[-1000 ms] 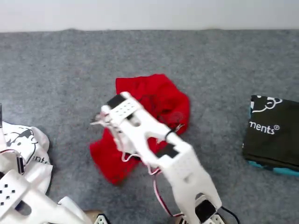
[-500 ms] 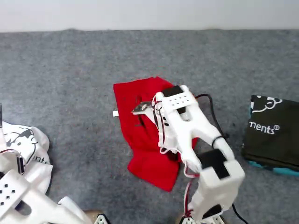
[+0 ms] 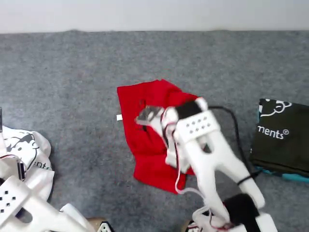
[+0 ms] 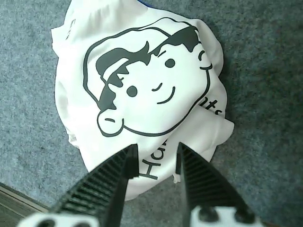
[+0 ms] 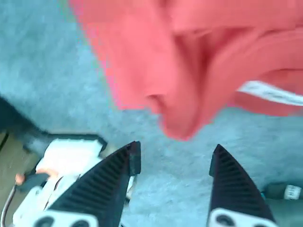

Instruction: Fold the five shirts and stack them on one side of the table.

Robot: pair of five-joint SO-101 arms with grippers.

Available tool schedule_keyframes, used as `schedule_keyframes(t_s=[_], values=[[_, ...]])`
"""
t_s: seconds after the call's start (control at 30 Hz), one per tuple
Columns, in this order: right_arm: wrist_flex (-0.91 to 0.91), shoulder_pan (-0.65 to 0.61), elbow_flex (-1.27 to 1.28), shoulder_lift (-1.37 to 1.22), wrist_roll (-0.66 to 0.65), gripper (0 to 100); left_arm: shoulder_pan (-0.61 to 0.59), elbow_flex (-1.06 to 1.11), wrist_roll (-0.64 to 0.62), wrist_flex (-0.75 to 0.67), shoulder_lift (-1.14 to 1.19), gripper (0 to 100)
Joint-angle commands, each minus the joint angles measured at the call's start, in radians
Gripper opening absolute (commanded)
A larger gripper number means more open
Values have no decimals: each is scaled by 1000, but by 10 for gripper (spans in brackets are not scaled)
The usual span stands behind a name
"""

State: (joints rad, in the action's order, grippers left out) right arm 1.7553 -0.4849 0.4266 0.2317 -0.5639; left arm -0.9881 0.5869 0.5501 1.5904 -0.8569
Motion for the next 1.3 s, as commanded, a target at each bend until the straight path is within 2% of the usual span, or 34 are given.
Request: schedule_keyframes(t_s=[0.0,0.1,0.23,0.37,0.63,0.93,1.27], values=[[21,-105,129,84,12,238,-6,-33,6,8,-18,141],[-58,-180,215,102,29,238,-5,-33,6,8,-18,141],[-219,-220,244,84,77,240,-3,-33,6,21,-18,141],[-282,-246,245,8,81,240,-3,-33,8,28,-18,141],[-291,-274,244,-179,83,238,-2,-33,9,20,-18,141],[-277,-332,245,-194,120,237,-6,-33,9,25,-18,141],[-76,-338,141,70,118,237,-6,-35,9,21,-18,141]])
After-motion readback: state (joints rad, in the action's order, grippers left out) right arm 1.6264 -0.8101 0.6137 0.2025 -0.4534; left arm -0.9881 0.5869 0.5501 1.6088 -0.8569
